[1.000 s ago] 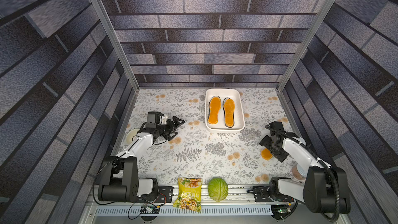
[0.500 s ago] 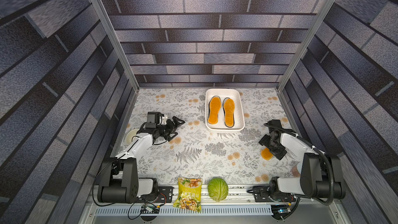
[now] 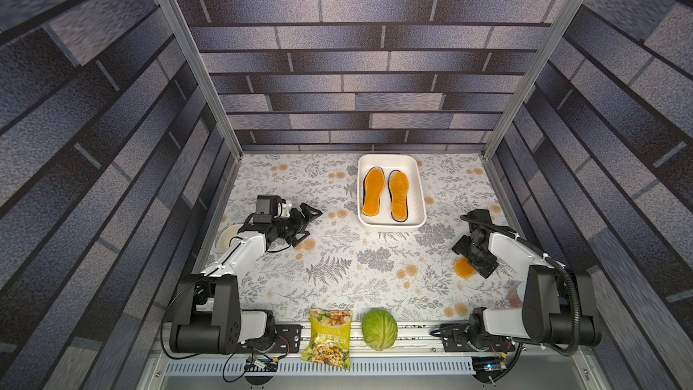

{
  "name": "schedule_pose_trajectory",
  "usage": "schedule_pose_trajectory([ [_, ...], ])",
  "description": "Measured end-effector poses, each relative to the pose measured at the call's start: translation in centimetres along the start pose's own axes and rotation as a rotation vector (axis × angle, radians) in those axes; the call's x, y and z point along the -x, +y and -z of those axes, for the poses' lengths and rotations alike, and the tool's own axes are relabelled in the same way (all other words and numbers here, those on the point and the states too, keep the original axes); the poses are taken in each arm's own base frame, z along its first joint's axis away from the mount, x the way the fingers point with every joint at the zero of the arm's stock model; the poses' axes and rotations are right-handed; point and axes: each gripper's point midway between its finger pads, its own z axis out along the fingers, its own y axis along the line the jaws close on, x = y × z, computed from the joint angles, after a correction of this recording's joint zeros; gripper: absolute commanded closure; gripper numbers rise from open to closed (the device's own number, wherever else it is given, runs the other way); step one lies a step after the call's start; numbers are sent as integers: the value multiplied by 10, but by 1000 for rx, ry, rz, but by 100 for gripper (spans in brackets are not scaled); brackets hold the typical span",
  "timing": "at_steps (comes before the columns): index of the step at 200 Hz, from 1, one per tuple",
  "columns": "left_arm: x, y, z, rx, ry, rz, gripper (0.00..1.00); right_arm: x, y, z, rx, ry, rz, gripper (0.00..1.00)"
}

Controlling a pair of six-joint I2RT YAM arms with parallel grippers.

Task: Put the insoles into the storage box
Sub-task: Pick up the insole from the center of the board.

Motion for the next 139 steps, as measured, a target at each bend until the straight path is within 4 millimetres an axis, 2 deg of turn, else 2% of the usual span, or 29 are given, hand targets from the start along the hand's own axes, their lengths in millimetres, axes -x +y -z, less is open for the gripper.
schedule_pose_trajectory([
  [35,0,0,0,0,0,0,0,0,0,-2,6,-2,-2,24],
  [84,0,0,0,1,-1,1,0,3,6,-3,33,-17,7,45],
  [139,0,1,0,5,-1,4,0,5,9,-4,53,-23,42,57],
])
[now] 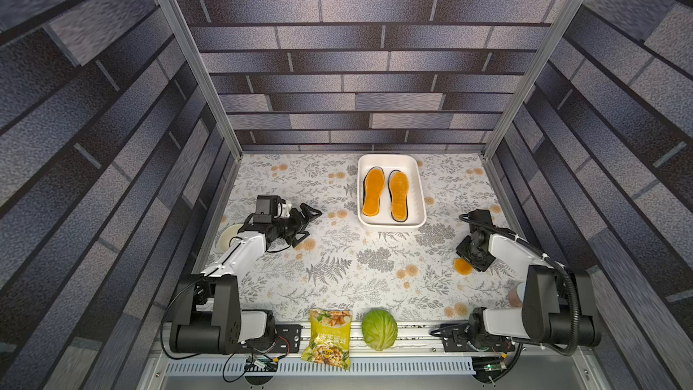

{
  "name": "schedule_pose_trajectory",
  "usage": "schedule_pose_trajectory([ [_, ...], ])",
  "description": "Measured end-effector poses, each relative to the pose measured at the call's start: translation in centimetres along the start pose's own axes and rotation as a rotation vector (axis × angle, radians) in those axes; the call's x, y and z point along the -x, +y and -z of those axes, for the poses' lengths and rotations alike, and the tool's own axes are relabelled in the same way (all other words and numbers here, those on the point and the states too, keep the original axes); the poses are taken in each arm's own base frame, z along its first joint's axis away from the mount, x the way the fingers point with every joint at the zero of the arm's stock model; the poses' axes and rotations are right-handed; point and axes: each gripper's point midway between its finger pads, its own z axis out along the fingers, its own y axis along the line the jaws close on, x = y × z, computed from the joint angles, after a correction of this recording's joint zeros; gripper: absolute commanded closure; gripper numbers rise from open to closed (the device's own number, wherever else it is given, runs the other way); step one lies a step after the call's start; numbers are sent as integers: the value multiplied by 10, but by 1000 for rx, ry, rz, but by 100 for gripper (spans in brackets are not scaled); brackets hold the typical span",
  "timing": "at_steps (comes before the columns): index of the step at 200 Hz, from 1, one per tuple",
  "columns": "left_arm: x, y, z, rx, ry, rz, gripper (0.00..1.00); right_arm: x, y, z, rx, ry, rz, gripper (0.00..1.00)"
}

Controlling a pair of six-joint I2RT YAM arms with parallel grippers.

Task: Put the insoles into the storage box
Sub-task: Pick up the insole from the center of the board.

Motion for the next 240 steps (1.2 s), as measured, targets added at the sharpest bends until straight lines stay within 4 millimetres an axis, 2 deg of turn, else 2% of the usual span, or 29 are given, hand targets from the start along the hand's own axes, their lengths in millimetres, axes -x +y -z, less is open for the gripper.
schedule_pose_trajectory([
  [39,0,0,0,1,0,1,0,1,8,1,55,-7,39,65],
  [81,0,0,0,1,1,1,0,-4,17,4,119,5,81,69],
  [146,0,0,0,1,1,1,0,-3,31,21,222,-12,117,78],
  [210,0,-1,1,-2,-2,-2,0,-3,37,28,266,-20,133,85],
  [240,0,-1,1,-3,-3,-3,0,-2,49,42,345,-29,149,87],
])
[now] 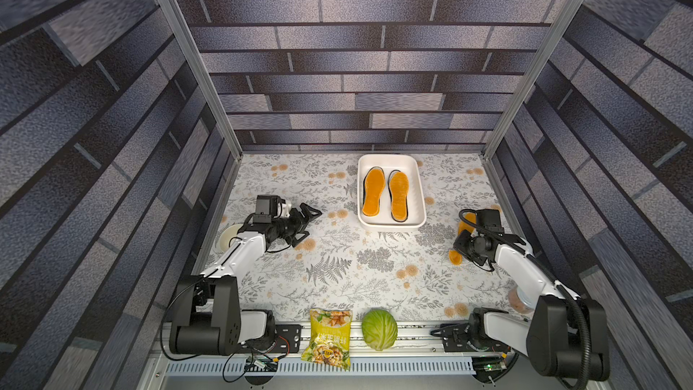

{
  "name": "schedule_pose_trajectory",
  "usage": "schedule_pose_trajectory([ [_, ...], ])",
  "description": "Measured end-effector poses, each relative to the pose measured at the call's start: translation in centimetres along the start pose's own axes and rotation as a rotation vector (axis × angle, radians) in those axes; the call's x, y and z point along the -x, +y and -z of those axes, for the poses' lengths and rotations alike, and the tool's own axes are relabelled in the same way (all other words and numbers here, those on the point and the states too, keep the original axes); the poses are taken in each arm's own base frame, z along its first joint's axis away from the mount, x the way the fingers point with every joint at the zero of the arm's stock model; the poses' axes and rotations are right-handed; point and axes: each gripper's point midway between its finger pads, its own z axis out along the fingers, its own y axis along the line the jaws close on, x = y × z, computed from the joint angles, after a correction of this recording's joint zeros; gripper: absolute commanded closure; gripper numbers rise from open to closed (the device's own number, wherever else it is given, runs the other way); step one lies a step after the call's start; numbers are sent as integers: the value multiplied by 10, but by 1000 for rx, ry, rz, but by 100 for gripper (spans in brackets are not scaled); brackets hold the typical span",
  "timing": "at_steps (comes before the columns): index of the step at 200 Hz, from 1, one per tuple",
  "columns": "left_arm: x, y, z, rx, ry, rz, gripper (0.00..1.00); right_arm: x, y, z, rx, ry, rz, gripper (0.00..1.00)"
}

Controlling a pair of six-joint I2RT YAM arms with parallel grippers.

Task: Put the insoles into the storage box
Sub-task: Pick up the insole from the center of the board, then place the insole in the storage box.

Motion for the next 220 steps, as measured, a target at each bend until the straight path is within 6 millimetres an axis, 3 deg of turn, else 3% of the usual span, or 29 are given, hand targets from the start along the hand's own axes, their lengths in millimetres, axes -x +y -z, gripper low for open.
schedule_pose_trajectory([
  [61,0,0,0,1,-1,0,0,47,82,56,283,-134,112,90],
  [96,1,-1,1,3,-10,-6,0,62,160,92,370,-192,314,90],
  [115,0,-3,2,3,-17,-15,0,66,194,98,385,-210,392,90],
  [135,0,-5,4,1,-22,-21,0,63,215,86,357,-197,446,90],
  [166,-1,-6,6,3,-26,-21,0,53,233,44,259,-130,501,89],
  [220,-2,-5,7,16,-29,-21,0,40,242,-21,130,-24,519,89],
])
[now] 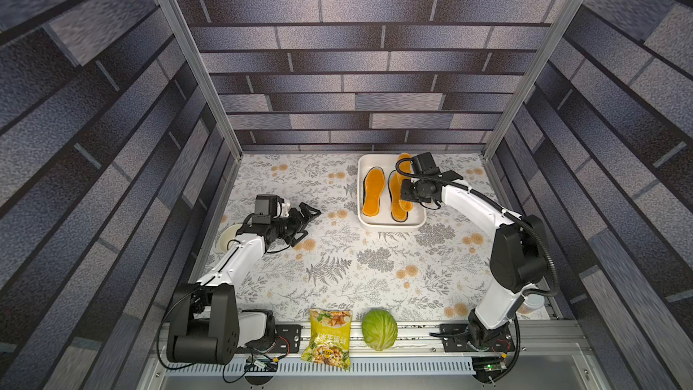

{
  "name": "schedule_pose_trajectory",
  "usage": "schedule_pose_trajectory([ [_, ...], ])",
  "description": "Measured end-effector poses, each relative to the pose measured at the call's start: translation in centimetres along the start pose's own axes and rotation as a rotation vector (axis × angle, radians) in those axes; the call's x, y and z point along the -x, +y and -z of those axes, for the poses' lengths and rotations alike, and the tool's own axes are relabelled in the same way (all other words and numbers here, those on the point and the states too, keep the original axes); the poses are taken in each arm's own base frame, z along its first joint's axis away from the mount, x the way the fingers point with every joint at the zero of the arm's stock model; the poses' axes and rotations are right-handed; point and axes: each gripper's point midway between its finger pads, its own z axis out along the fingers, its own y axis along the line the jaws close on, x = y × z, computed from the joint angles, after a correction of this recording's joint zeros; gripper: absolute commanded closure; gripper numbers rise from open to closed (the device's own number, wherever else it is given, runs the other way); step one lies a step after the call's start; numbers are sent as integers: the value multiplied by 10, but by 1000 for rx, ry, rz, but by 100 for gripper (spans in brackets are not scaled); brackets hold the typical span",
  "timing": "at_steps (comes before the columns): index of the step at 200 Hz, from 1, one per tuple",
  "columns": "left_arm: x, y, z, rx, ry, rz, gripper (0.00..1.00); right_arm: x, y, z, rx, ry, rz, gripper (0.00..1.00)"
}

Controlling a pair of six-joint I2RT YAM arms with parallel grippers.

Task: Put the insoles into the storage box
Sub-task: Place the insole in the storage box.

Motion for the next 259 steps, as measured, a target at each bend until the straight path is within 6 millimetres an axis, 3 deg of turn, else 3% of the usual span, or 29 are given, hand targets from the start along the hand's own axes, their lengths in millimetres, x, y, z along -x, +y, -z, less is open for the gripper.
schedule_pose_trajectory([
  [37,-1,-1,3,2,-7,-2,0,-15,-4,-27,-48,84,-13,86],
  [98,-1,-1,3,3,-5,-2,0,-27,-8,-46,-89,149,-40,81],
  [182,-1,-1,3,3,-5,-2,0,-23,-7,-53,-109,160,-62,72],
  [259,-1,-1,3,3,-5,-2,0,-25,-8,-69,-126,189,-62,70],
])
